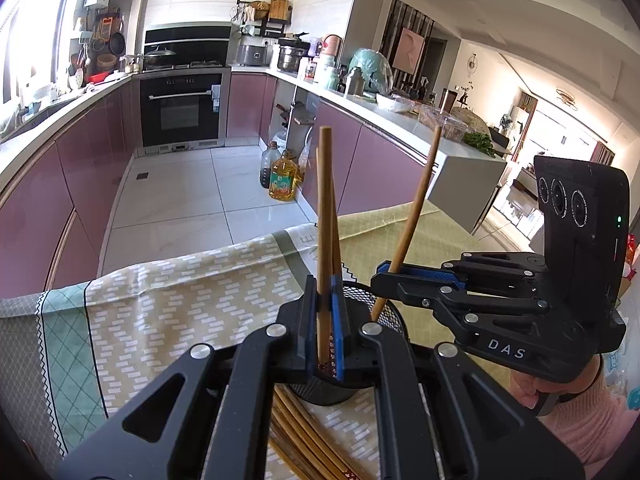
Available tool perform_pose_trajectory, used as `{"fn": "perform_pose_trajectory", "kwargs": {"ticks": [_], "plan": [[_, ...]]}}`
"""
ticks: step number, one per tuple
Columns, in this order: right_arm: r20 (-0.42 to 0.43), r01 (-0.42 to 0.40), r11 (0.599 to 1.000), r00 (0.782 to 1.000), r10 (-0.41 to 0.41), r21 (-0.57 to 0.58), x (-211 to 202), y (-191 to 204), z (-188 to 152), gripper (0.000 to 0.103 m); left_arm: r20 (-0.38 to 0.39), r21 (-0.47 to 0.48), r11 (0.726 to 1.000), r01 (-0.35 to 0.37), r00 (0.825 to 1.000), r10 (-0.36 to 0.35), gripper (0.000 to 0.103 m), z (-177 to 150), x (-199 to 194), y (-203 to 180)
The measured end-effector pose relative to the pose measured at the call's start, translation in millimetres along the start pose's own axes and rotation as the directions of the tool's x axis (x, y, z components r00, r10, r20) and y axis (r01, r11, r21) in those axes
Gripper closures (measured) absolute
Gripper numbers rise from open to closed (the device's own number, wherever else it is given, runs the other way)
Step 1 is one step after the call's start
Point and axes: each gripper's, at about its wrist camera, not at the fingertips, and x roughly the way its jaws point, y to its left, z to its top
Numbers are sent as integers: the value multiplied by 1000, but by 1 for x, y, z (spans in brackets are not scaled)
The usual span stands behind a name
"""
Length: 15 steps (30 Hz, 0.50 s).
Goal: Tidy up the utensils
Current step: 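Drop the chopstick into the mesh cup with the right tool while the left tool releases its chopstick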
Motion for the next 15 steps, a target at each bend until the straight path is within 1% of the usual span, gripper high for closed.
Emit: {"fn": "perform_pose_trajectory", "kwargs": {"ticks": [9,15], "plan": [[-23,-14,1000,1000,14,24,10,-6,4,97,-9,-21,1000,-18,1000,18,95,5,12,8],[-35,-62,996,997,64,59,8,-12,7,97,-20,-31,999,-20,1000,19,95,5,20,10]]}}
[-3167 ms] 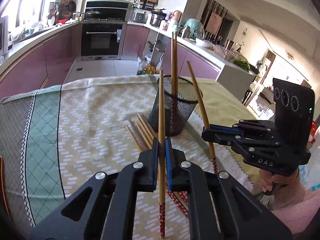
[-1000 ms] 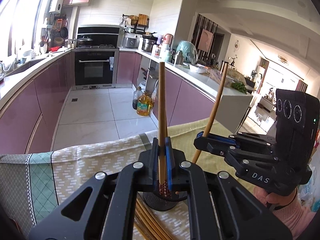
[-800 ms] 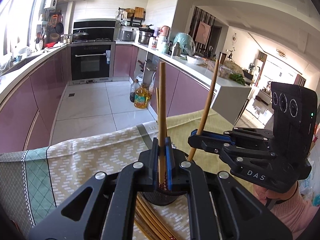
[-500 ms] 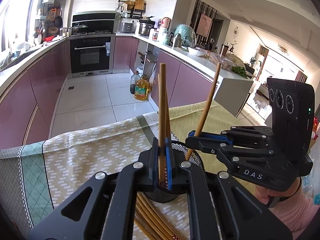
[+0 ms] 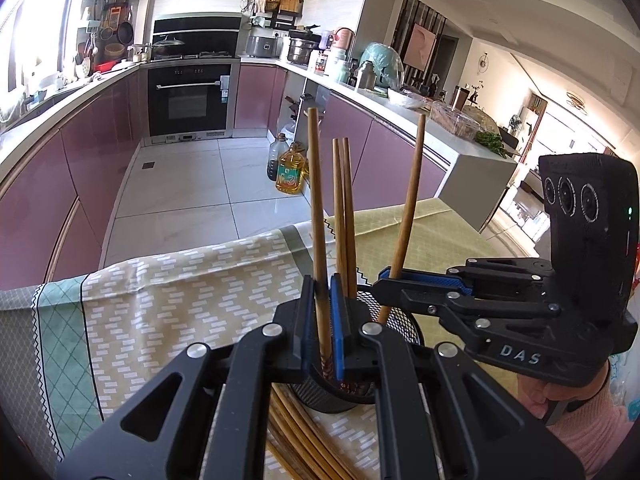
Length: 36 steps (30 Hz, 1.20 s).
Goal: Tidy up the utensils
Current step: 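Drop the chopstick into the mesh cup with the right tool while the left tool releases its chopstick, then withdraw both open tools from the cup toward the remaining chopsticks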
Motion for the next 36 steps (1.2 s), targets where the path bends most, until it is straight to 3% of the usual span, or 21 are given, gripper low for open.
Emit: {"fn": "perform_pose_trajectory", "kwargs": {"ticks": [10,12,14,19,22,27,29,36], "plan": [[-20,13,999,1000,-12,36,9,-7,-1,94,8,-6,1000,-9,1000,9,95,-8,-2,1],[-10,27,999,1000,-27,35,8,-7,-2,94,18,-7,1000,-14,1000,14,92,-11,-5,1],[1,33,999,999,-33,35,6,-7,-1,83,36,-7,1000,-17,999,17,90,-14,-11,1],[33,45,998,998,-46,37,-3,-6,-4,79,61,-17,999,-28,998,29,84,-21,-23,3],[63,43,999,997,-45,29,-13,-3,-7,71,77,-26,999,-47,996,49,79,-28,-32,6],[124,30,999,992,-26,-29,-40,14,-20,67,95,-21,996,-90,991,92,64,-44,-48,10],[143,21,998,990,-11,-63,-50,22,-28,60,96,-21,994,-104,990,106,59,-51,-54,11],[81,-18,990,996,29,-142,-51,49,-69,59,30,-11,988,-154,988,155,54,-89,-53,14]]}}
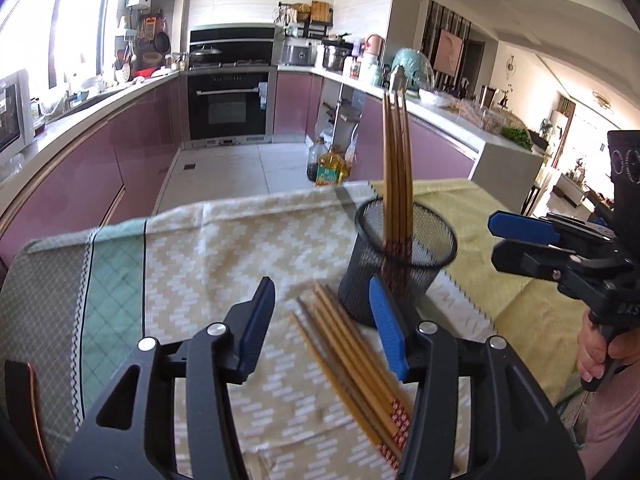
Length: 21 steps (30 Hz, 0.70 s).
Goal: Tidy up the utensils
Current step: 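Withdraw both open tools from the cup toward the remaining chopsticks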
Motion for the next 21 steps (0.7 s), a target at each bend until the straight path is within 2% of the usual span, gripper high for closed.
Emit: {"fn": "perform_pose_trajectory", "kwargs": {"ticks": [8,13,21], "plan": [[-173,-9,1000,985,11,14,50,17,-44,59,-121,-13,1000,-24,992,22,54,-47,18,5],[-207,17,1000,978,-13,20,63,20,-55,59,-172,-26,999,-18,985,13,54,-66,25,5],[-234,53,998,971,-46,25,73,21,-63,60,-194,-22,1000,4,981,-8,54,-75,29,-1]]}}
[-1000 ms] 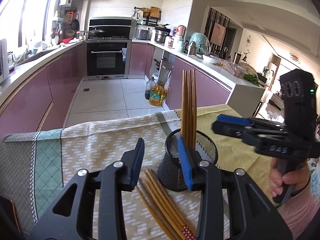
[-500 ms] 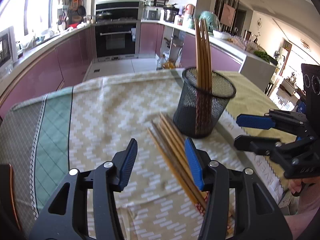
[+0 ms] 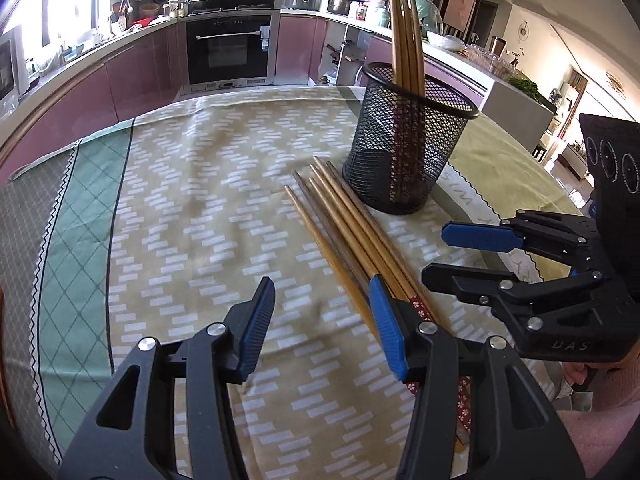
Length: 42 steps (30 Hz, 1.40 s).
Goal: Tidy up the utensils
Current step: 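Withdraw both open tools from the cup toward the remaining chopsticks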
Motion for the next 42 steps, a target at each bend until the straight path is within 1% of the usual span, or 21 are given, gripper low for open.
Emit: {"fn": "perform_pose_trajectory", "kwargs": {"ticks": [12,17,27,34,40,42], "plan": [[-9,21,1000,1000,-21,-2,9,5,0,61,-22,11,1000,-2,1000,3,55,-3,8,-7],[-19,34,999,999,-34,-1,11,4,-1,63,-22,13,1000,-4,1000,4,55,-4,8,-7],[-27,36,999,999,-36,-3,11,3,0,64,-28,12,1000,-8,1000,8,57,-5,8,-7],[-34,65,998,997,-65,-18,13,9,0,65,-30,17,1000,-13,999,13,58,-6,8,-7],[-38,71,997,997,-72,-22,12,9,1,66,-32,3,1000,-9,999,9,67,-5,7,-3],[-40,67,998,997,-68,-22,12,9,1,68,-33,-3,1000,-7,999,7,73,-5,7,-2]]}}
